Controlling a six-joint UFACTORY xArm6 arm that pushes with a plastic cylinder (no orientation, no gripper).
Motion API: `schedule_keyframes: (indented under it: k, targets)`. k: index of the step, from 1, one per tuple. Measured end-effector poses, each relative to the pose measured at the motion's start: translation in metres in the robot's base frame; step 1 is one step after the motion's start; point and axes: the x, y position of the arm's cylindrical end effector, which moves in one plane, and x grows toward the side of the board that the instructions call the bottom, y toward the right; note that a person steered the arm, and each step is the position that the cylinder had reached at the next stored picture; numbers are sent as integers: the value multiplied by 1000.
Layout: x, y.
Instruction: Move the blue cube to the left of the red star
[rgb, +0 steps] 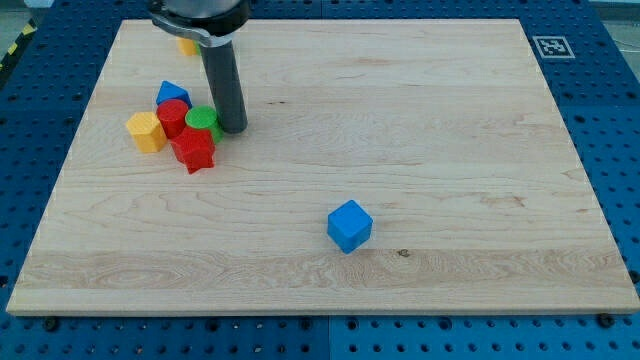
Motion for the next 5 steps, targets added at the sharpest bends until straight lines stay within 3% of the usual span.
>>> schedule_keyframes:
  k: [2, 3, 4, 5]
  targets:
    - [24, 149]
    - [75, 209]
    - [129, 245]
    - [156, 234]
